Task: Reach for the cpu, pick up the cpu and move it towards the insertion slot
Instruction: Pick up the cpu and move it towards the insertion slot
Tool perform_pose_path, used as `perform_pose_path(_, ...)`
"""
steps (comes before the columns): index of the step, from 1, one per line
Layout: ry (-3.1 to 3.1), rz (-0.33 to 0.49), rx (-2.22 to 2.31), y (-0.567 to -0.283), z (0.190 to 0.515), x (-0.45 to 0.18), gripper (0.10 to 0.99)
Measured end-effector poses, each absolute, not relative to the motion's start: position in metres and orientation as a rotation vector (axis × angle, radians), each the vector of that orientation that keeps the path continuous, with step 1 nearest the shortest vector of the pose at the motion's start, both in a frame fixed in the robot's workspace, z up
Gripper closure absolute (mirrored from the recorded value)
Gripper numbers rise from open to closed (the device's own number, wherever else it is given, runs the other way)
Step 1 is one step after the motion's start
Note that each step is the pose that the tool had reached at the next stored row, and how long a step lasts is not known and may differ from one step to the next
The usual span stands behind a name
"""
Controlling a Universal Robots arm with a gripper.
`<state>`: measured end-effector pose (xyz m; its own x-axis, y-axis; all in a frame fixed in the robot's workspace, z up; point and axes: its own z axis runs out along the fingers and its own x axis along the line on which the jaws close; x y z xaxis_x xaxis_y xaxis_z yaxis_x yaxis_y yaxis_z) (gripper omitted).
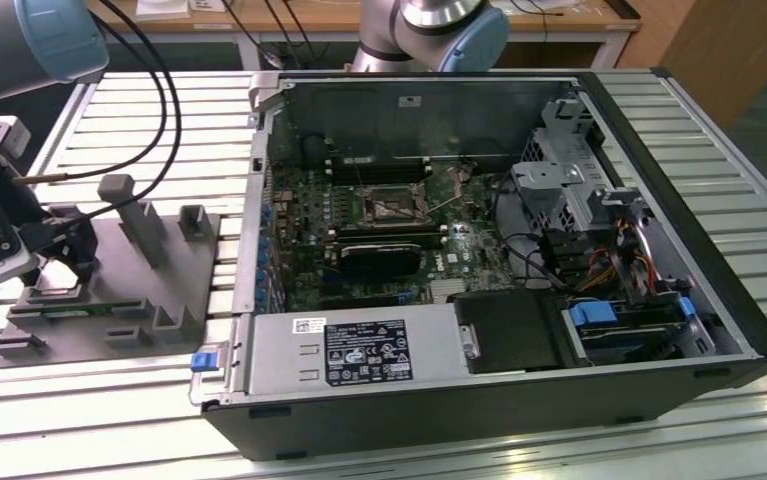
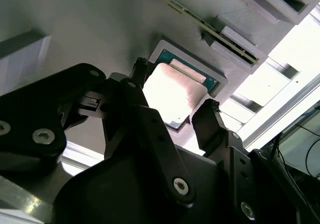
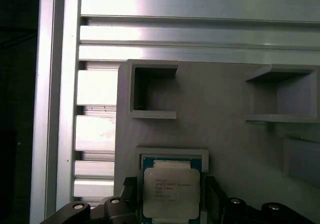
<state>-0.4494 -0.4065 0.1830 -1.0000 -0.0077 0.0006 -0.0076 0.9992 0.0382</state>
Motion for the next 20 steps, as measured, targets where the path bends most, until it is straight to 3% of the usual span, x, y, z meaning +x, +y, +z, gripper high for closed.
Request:
perform_pose_path(12, -3.140, -0.060, 0.011, -0.4057, 0.1828, -0.4494, 0.439)
perform_pose_path(14, -3.140, -0.060, 0.012, -0.4057, 0.1829, -0.4495, 0.451)
perform_pose_path(16, -3.140, -0.060, 0.011, -0.4056, 0.1829, -0.4495, 0.545)
perform_pose_path(20, -3.140, -0.060, 0.012, -0.4056, 0.1829, -0.4494, 0.545)
